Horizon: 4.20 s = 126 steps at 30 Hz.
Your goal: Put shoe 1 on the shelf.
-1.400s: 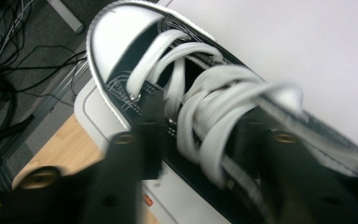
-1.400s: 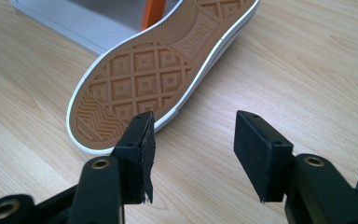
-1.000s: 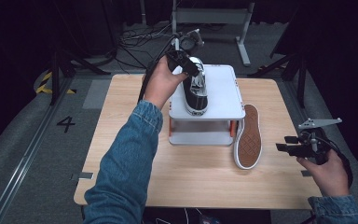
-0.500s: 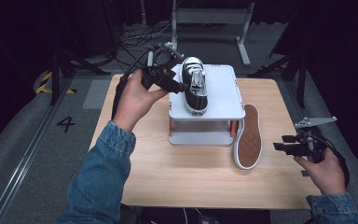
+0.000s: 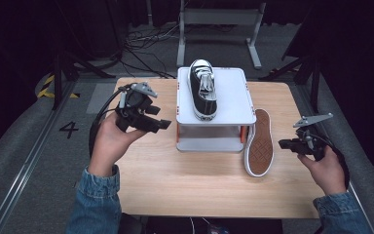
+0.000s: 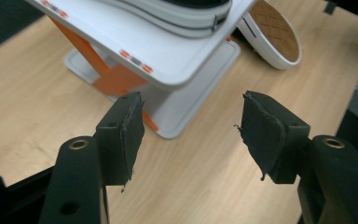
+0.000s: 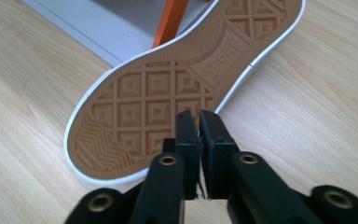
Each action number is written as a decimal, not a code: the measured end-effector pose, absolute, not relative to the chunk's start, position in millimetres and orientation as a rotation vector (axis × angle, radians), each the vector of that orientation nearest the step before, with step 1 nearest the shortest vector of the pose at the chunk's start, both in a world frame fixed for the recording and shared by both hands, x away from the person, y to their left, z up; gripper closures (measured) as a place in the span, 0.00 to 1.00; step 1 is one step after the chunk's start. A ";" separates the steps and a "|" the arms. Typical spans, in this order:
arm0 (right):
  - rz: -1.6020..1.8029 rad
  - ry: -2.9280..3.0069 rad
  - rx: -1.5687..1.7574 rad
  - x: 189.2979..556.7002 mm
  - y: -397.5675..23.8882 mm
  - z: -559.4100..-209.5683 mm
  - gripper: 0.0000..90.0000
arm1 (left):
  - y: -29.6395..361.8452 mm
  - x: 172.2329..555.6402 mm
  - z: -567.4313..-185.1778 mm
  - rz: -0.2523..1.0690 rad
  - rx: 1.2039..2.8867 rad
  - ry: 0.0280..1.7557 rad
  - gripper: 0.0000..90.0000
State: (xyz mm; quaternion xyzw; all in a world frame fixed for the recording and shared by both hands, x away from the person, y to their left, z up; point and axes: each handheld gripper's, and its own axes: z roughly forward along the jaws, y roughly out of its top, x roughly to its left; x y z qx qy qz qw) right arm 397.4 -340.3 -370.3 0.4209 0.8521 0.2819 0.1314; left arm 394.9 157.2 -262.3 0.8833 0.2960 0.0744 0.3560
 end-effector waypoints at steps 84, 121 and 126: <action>0.512 2.252 1.770 517.2 -358.4 -403.6 0.94 | 166.8 404.8 -301.3 0.119 2.360 0.870 0.43; 0.382 2.608 1.527 382.7 -344.5 -375.3 0.72 | 142.1 415.4 -305.5 0.062 2.414 0.802 0.42; 0.315 2.671 1.517 386.5 -336.5 -389.4 0.78 | 141.4 415.9 -306.1 0.057 2.414 0.804 0.42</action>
